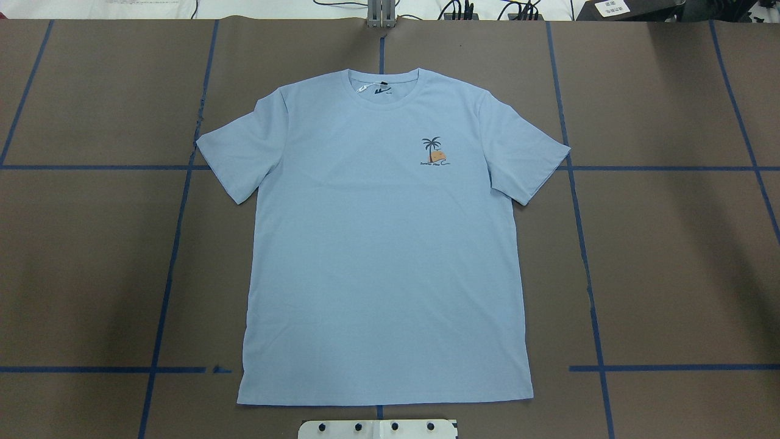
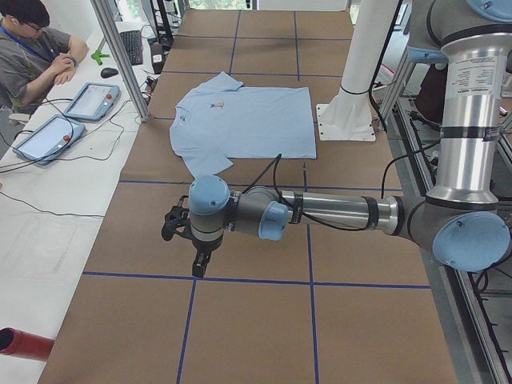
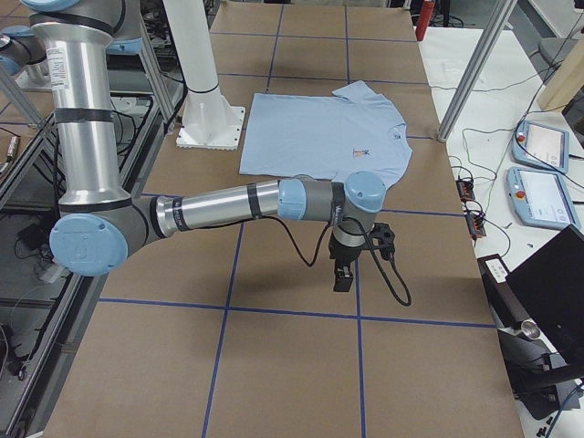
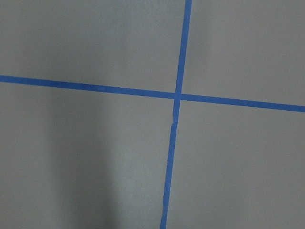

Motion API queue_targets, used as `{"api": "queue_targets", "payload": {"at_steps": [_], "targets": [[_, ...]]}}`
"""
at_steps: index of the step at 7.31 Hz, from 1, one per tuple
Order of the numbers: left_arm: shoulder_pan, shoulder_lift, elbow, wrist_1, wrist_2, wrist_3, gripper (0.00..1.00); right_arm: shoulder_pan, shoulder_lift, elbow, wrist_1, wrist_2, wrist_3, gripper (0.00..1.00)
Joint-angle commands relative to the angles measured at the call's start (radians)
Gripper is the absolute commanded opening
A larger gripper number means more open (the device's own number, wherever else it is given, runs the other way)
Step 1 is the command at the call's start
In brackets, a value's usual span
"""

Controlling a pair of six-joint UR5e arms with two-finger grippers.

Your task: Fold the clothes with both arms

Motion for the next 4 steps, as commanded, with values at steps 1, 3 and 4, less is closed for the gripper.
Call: {"api": "queue_targets", "payload": {"at_steps": [1, 3, 4], "targets": [[0.002, 0.0, -0.018, 0.0, 0.0, -0.001, 1.0, -0.002, 0.002, 0.028, 0.0, 0.0, -0.002, 1.0], [0.002, -0.001, -0.029, 0.0, 0.002, -0.001, 1.0, -0.025, 0.003, 0.097, 0.0, -0.003, 0.007, 1.0], [0.002, -0.006, -0.032, 0.0, 0.009, -0.005, 1.0, -0.043, 0.017, 0.114, 0.02, -0.005, 0.007, 1.0]]}}
